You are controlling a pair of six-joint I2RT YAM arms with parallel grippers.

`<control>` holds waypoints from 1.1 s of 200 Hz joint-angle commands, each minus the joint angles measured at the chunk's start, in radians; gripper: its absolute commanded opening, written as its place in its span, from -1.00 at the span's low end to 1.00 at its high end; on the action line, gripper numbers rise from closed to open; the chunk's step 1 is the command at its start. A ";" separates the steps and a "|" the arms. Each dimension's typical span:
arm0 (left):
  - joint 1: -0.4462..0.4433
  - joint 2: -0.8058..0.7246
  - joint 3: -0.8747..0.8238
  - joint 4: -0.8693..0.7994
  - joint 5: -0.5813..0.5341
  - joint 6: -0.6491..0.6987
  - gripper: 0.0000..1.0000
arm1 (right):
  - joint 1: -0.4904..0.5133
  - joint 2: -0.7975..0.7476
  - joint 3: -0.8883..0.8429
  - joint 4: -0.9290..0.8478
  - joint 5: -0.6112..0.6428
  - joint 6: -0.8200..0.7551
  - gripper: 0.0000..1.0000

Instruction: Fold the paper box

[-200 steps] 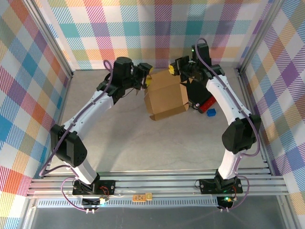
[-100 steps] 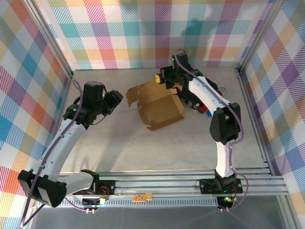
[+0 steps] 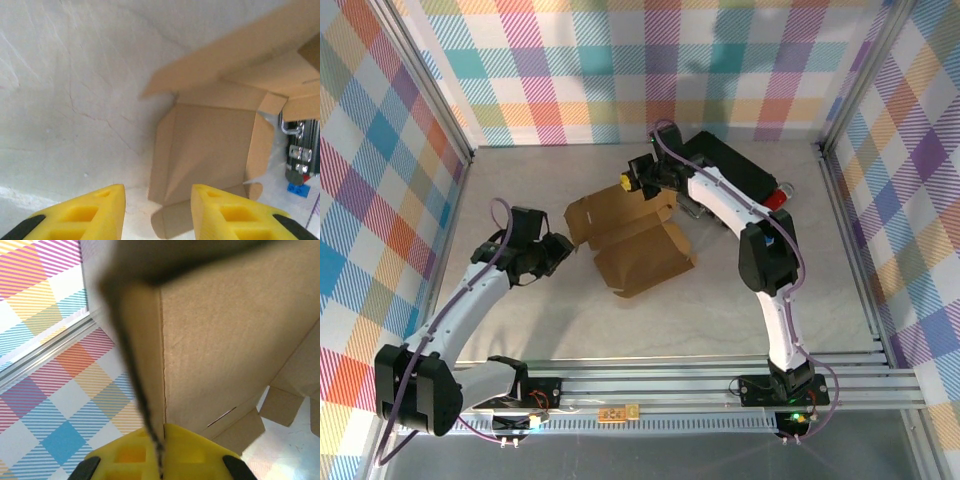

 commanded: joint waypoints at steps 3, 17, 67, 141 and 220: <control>0.065 -0.017 0.025 0.035 0.002 0.093 -0.28 | -0.007 -0.009 -0.052 0.051 -0.046 -0.087 -1.00; 0.077 0.008 0.057 0.012 -0.004 0.174 -0.26 | -0.009 -0.024 -0.083 0.062 -0.045 -0.098 -1.00; 0.031 0.161 0.172 0.041 0.077 0.436 0.15 | -0.022 -0.025 -0.100 0.073 -0.049 -0.087 -1.00; -0.039 0.352 0.231 0.055 -0.073 0.495 0.19 | -0.022 -0.017 -0.072 0.091 -0.069 -0.069 -1.00; -0.168 0.504 0.333 0.016 -0.316 0.413 -0.96 | -0.021 -0.024 -0.088 0.165 -0.072 -0.045 -1.00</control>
